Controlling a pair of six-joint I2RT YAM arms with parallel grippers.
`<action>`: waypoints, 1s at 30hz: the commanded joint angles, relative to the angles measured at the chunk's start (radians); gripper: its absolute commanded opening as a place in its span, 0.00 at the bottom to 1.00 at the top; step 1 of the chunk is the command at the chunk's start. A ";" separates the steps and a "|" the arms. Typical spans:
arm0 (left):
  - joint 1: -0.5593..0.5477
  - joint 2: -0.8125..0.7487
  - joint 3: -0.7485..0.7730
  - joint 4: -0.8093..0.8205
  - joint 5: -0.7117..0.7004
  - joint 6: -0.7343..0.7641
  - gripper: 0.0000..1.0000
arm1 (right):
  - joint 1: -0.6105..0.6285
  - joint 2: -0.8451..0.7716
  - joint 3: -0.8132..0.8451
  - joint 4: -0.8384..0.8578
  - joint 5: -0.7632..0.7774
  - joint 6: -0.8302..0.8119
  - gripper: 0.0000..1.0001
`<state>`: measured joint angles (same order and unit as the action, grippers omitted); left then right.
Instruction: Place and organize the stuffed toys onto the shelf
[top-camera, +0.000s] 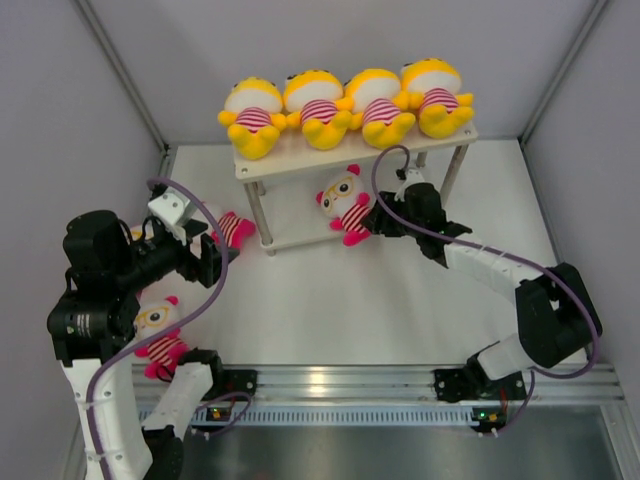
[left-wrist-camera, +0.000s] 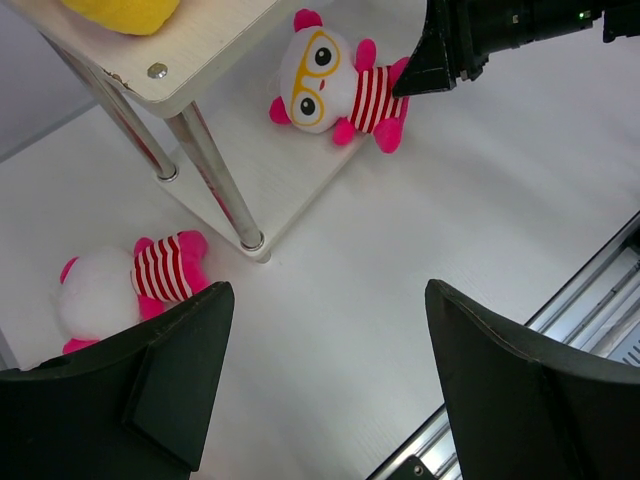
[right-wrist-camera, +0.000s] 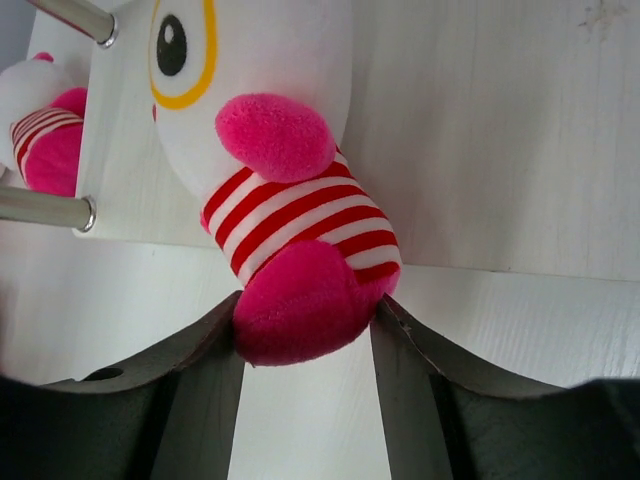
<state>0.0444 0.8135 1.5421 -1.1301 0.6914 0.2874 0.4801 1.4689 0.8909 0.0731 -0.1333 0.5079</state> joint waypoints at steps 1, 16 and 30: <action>0.000 -0.005 -0.004 0.030 0.025 0.006 0.83 | -0.014 0.008 -0.001 0.129 0.063 0.027 0.51; 0.000 -0.013 -0.028 0.029 0.049 0.004 0.84 | -0.011 0.013 -0.125 0.281 0.237 0.105 0.00; 0.000 -0.019 -0.034 0.027 0.039 0.004 0.84 | -0.041 -0.059 -0.179 0.344 0.512 0.238 0.00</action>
<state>0.0444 0.8047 1.5143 -1.1294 0.7204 0.2874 0.4660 1.3926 0.6628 0.3737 0.3134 0.7151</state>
